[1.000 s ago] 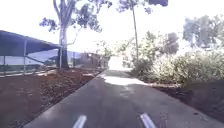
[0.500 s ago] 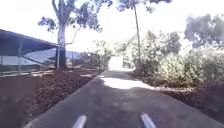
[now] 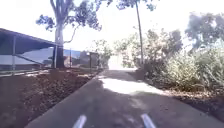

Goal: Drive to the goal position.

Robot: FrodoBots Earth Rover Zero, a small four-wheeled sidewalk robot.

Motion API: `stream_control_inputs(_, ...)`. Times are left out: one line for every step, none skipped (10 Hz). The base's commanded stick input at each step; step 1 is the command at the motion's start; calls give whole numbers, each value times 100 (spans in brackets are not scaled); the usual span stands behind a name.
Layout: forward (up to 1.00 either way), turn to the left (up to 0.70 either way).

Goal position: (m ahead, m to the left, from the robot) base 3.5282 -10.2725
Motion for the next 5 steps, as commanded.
stream_control_inputs(100, 0)
stream_control_inputs(100, 0)
stream_control_inputs(100, 0)
stream_control_inputs(100, 0)
stream_control_inputs(100, 0)
